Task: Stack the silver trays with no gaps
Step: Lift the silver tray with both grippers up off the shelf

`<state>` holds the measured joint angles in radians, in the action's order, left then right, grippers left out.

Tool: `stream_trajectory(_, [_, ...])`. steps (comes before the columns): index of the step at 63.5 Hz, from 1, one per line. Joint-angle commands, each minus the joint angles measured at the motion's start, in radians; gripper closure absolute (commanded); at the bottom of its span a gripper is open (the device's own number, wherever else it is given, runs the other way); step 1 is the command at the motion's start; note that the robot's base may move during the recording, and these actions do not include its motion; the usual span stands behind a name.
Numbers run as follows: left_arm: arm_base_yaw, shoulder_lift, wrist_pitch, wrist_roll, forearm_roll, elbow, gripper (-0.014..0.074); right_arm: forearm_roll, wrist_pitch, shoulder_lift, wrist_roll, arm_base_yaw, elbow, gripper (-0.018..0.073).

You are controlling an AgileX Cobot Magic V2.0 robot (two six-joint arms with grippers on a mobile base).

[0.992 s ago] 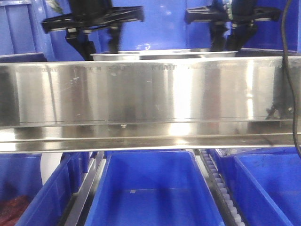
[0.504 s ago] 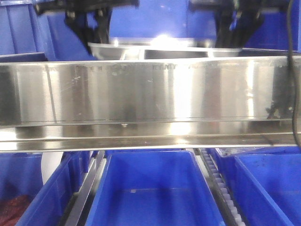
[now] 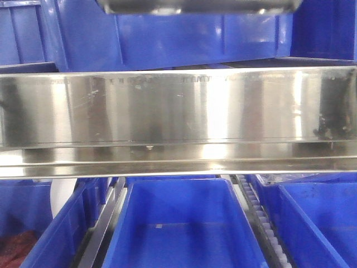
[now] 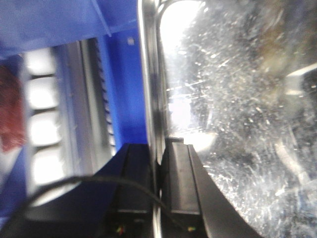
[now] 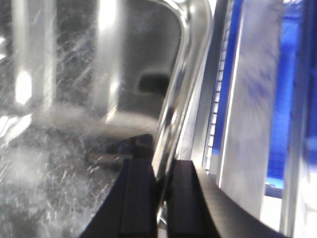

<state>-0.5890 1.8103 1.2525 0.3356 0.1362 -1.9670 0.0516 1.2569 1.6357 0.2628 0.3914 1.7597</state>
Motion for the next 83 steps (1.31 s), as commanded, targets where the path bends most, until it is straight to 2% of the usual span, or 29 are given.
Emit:
stream_trajectory(1, [-0.022, -0.077, 0.060, -0.034, 0.027, 0.010, 0.0637, 0.023, -0.057, -0.093, 0.019, 0.028, -0.009, 0.0503])
stream_trajectory(22, [-0.062, -0.127, 0.060, -0.027, 0.032, 0.141, 0.0637, 0.149, -0.125, -0.172, 0.248, 0.121, -0.210, 0.0503])
stream_trajectory(39, [-0.113, -0.159, 0.060, -0.019, 0.036, 0.141, 0.0637, 0.149, -0.134, -0.189, 0.275, 0.176, -0.213, 0.0503])
stream_trajectory(50, [-0.113, -0.223, 0.060, -0.019, 0.034, 0.162, 0.0637, 0.149, -0.134, -0.227, 0.277, 0.199, -0.211, 0.0503])
stream_trajectory(75, [-0.113, -0.354, 0.060, -0.019, 0.028, 0.316, 0.0637, 0.138, -0.151, -0.308, 0.281, 0.205, -0.211, 0.0503])
stream_trajectory(83, [-0.113, -0.342, 0.053, 0.015, 0.030, 0.317, 0.0637, 0.138, -0.152, -0.302, 0.281, 0.205, -0.211, 0.0503])
